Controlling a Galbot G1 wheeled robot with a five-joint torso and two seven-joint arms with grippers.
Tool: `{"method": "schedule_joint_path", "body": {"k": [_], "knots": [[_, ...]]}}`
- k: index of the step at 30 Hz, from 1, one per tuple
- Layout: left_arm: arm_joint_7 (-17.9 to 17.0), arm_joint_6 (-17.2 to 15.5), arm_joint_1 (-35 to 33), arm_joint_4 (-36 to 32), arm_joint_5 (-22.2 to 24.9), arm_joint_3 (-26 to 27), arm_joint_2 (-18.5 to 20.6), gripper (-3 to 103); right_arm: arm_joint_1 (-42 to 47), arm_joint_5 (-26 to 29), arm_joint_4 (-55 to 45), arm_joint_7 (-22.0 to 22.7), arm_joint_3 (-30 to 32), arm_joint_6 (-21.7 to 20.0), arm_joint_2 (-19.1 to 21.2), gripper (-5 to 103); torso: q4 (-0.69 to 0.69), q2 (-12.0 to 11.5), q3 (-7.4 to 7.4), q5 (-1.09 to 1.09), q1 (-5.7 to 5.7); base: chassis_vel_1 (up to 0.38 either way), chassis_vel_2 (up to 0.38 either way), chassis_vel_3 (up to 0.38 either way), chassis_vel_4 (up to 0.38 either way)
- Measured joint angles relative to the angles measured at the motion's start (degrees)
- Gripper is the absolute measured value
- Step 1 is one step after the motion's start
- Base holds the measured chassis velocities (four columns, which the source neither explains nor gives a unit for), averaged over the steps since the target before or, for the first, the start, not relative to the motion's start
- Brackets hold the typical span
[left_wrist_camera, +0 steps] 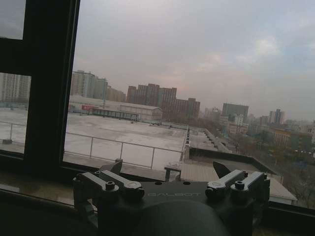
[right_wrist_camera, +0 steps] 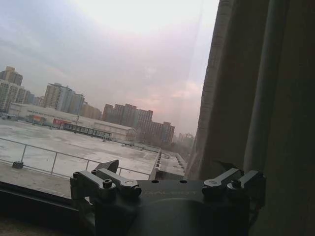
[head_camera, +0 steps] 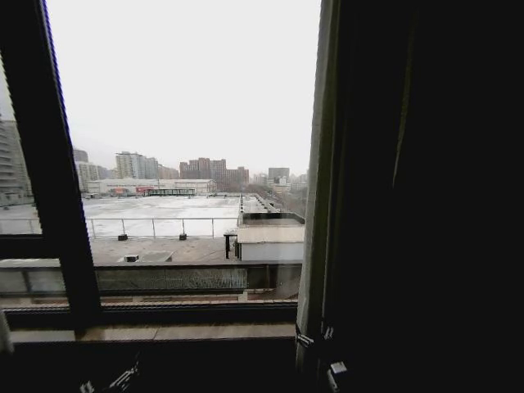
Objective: Open the curtains by pulling them apart, changing their state from closed to fully open.
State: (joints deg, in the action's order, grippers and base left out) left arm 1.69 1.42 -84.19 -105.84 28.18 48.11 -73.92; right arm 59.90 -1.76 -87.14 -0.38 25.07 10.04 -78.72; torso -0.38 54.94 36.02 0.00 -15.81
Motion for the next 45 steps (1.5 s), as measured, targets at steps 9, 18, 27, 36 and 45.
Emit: {"method": "schedule_joint_path", "body": {"k": [9, 18, 27, 36, 45], "knots": [[0.04, 0.02, 0.01, 0.10, -0.23, -0.39, -0.10, 100, 0.90, -0.94, -0.63, -0.02, -0.08, 0.03, 0.00, 100, -0.01, 0.00, 0.00, 0.00, 0.00, 0.105, 0.117, -0.114, -0.120], [0.08, 0.17, -0.09, 0.41, -0.35, -0.40, -0.16, 100, 1.33, -1.21, -0.99, 0.00, -0.66, 0.08, 0.01, 100, -0.01, 0.00, 0.00, 0.00, 0.00, 0.123, 0.125, -0.114, -0.124], [0.14, 0.42, -0.34, 0.52, -0.38, -0.15, -0.45, 100, 1.51, -1.22, -1.06, 0.05, -1.13, 0.13, 0.00, 100, 0.00, 0.00, 0.00, 0.01, 0.00, 0.176, 0.168, -0.177, -0.172], [0.21, 0.56, -0.42, 0.51, -1.02, -0.24, -0.91, 100, 2.06, -1.18, -1.22, 0.07, -1.00, 0.33, 0.00, 100, 0.00, 0.00, 0.00, 0.01, 0.00, 0.194, 0.195, -0.189, -0.214], [0.33, 0.86, -0.41, 0.58, -1.17, -0.46, -1.03, 100, 2.42, -1.16, -1.43, 0.10, -1.01, 0.44, 0.00, 100, -0.01, 0.00, 0.00, 0.00, 0.00, 0.190, 0.187, -0.194, -0.186]]}}
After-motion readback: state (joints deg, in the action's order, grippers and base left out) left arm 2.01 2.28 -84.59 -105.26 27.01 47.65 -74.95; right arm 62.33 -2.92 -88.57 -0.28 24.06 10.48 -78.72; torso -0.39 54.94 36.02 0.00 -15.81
